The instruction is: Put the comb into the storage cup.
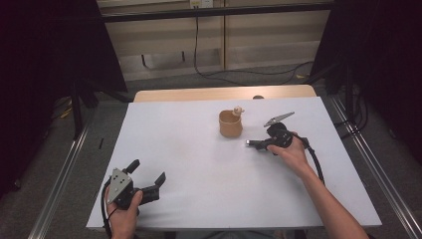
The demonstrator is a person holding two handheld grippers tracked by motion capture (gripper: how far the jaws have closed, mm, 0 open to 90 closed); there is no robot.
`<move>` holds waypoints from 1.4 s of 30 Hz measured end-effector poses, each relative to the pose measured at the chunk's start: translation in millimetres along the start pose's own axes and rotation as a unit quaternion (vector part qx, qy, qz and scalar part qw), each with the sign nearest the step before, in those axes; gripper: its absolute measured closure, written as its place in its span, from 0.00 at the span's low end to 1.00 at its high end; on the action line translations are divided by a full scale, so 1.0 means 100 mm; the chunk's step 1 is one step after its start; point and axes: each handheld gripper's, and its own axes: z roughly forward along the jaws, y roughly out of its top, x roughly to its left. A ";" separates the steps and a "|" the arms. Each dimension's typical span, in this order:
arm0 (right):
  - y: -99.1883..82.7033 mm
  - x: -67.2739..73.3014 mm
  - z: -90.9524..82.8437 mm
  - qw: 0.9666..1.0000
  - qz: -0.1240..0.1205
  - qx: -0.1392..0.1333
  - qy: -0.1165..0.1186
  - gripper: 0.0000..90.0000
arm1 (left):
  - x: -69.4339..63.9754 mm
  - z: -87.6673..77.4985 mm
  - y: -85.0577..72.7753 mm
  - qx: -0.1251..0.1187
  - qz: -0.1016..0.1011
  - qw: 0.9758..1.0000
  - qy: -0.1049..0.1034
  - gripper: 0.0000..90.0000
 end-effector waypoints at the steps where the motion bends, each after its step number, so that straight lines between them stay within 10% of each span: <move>1: 0.00 0.00 0.00 1.000 0.000 0.000 -0.001 1.00 | 0.00 0.00 0.00 0.000 0.000 1.000 0.000 0.02; 42: 0.06 -0.11 0.02 0.998 0.027 -0.018 -0.052 1.00 | 0.00 -0.01 0.00 -0.004 -0.003 1.000 -0.004 0.02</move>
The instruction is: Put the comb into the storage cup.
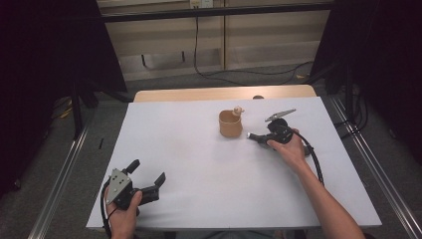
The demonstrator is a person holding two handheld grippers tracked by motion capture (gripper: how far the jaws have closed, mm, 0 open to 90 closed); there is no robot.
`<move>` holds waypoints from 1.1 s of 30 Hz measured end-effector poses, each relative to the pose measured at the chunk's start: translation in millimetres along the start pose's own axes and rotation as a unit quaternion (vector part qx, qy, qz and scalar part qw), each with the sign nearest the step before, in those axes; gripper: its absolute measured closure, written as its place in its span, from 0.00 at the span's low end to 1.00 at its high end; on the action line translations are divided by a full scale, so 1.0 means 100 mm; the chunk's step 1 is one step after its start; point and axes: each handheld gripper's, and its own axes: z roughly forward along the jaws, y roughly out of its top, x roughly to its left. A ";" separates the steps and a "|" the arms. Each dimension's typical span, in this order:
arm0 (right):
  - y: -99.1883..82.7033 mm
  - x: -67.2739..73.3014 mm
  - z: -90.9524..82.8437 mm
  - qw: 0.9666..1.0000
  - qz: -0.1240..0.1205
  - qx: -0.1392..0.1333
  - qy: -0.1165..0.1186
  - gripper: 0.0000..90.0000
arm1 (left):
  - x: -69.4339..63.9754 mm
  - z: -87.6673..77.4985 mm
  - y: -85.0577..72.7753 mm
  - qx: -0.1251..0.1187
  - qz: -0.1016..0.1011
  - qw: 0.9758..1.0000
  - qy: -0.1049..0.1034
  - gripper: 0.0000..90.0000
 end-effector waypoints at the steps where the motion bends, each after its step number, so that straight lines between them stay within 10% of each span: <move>1: 0.00 0.00 0.00 1.000 0.002 -0.002 0.000 1.00 | 0.00 0.00 0.00 0.000 0.000 1.000 0.000 0.02; 23: 0.00 -0.02 0.03 0.999 0.003 -0.026 -0.019 1.00 | 0.00 0.00 0.00 0.003 0.005 1.000 -0.003 0.02; 33: 0.04 0.01 -0.16 0.997 0.007 -0.075 0.012 0.98 | -0.01 0.00 0.00 0.000 0.001 1.000 -0.004 0.02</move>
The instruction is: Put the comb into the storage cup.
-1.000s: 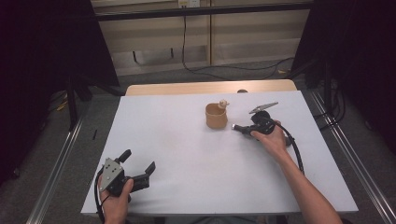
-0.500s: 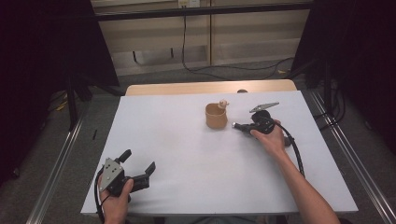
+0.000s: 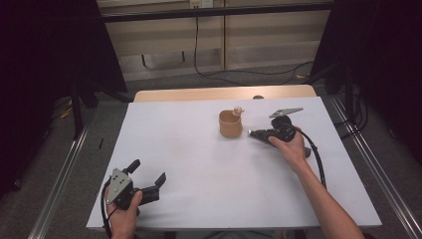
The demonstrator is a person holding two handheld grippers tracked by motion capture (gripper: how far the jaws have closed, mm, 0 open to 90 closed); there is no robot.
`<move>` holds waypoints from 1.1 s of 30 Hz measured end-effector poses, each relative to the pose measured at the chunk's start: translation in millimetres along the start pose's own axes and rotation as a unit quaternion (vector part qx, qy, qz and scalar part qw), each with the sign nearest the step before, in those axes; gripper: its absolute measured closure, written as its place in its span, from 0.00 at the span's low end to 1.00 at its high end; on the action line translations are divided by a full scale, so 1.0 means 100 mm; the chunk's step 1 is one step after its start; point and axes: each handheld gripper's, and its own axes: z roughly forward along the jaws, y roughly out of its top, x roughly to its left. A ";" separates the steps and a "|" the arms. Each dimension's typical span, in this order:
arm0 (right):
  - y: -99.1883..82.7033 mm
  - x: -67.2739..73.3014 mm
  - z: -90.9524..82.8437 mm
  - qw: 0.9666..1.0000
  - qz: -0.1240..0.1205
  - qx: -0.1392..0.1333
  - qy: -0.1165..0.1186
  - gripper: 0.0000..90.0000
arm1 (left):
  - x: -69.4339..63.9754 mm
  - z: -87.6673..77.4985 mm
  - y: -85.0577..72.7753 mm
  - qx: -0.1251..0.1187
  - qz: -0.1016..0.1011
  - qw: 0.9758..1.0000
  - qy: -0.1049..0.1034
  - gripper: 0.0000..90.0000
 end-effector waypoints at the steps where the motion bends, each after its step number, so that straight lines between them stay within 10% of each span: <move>1: 0.00 0.00 0.00 1.000 0.000 0.000 0.000 0.98 | 0.00 0.00 0.00 0.000 0.000 1.000 0.000 0.02; 7: -0.02 -0.01 -0.16 1.000 -0.001 -0.017 -0.001 0.89 | 0.01 0.00 0.00 0.001 0.005 1.000 0.002 0.02; 19: -0.08 -0.03 -0.29 0.999 -0.001 -0.033 -0.016 0.15 | 0.01 0.00 0.01 0.002 0.004 1.000 -0.003 0.02; 33: -0.07 -0.09 -0.43 0.999 0.009 -0.024 -0.033 0.05 | 0.01 0.00 0.01 0.004 0.004 1.000 0.002 0.02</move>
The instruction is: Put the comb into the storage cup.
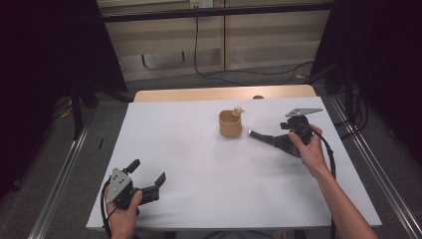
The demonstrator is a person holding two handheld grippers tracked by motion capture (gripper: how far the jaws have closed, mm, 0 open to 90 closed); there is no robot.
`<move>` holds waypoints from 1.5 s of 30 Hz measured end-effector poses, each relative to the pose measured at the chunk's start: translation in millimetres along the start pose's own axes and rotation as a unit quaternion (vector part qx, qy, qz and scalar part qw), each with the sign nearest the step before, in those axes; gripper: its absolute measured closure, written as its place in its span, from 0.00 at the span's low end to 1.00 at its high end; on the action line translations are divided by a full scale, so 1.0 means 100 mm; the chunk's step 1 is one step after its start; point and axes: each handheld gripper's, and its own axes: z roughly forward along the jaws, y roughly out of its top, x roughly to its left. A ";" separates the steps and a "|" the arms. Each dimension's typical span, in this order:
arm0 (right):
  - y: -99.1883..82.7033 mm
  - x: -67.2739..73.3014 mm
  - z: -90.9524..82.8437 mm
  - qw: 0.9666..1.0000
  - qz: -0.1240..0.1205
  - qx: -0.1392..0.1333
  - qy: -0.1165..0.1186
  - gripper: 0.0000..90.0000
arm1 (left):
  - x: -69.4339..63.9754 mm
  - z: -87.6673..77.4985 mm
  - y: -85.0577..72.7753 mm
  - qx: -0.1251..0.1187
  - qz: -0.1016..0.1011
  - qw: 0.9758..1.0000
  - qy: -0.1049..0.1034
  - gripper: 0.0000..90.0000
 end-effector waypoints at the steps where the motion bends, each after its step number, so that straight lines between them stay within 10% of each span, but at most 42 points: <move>1: 0.00 -0.01 -0.02 1.000 0.001 0.001 -0.001 0.05 | 0.00 0.00 0.00 0.000 0.000 1.000 0.001 0.02; 10: 0.08 -0.13 -0.01 0.996 -0.032 0.084 0.003 0.10 | -0.01 0.01 0.00 0.004 0.006 1.000 -0.004 0.02; 17: 0.19 -0.19 0.13 0.983 -0.066 0.168 0.032 0.07 | 0.00 0.01 0.00 0.004 0.005 1.000 -0.004 0.02; 45: 0.24 -0.19 0.45 0.952 -0.117 0.282 0.038 0.54 | -0.01 0.02 -0.01 0.008 0.004 1.000 -0.007 0.02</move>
